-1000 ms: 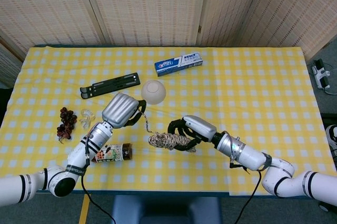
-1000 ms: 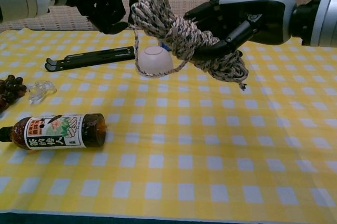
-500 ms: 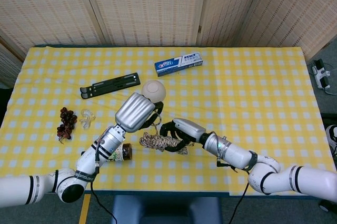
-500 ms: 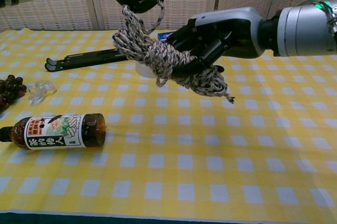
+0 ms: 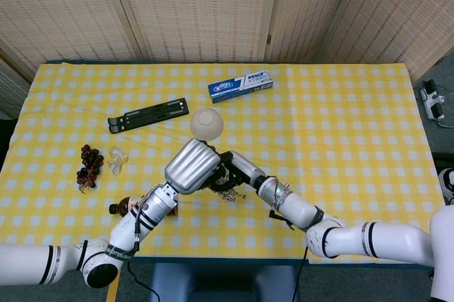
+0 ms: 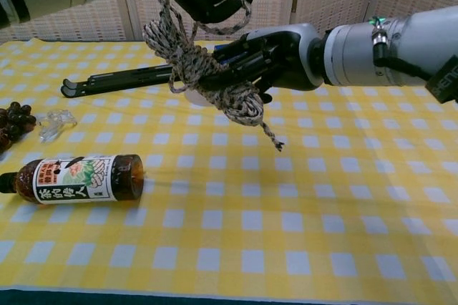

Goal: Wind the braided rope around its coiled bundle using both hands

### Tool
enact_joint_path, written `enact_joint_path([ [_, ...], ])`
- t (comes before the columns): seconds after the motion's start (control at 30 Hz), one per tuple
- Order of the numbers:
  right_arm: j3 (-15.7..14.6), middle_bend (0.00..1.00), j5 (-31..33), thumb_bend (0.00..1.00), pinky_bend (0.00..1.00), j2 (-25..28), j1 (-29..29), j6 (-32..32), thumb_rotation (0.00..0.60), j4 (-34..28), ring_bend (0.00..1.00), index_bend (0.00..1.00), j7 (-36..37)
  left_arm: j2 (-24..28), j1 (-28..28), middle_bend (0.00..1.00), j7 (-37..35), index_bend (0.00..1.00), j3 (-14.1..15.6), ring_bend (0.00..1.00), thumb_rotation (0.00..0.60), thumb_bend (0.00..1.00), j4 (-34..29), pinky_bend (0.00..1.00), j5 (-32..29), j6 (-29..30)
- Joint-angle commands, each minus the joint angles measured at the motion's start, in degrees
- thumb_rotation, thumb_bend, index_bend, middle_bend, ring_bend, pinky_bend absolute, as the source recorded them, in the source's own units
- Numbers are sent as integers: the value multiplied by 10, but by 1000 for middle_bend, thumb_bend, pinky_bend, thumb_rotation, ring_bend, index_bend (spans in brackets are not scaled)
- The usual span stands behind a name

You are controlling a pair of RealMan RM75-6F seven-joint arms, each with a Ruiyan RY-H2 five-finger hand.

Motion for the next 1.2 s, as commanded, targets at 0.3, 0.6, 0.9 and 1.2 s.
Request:
enact_joint_path([
  [0.3,65,806,135,549,855,-98,-34,163,600,12,894,976,-29,-8,23,845,-32,643,8,764,600,546,18,749,8,18],
  [0.6,99,806,85,550,856,-97,-88,157,600,22,891,976,8,4,49,845,-93,644,11,765,600,546,38,749,2,12],
  [0.9,131,806,1,549,856,-107,-133,159,600,27,891,976,68,3,61,845,-114,648,17,764,600,546,57,749,4,3],
  [1.2,139,806,-61,550,855,-90,-165,142,600,21,891,976,102,-3,66,845,-118,649,15,764,600,545,85,749,-14,-8],
])
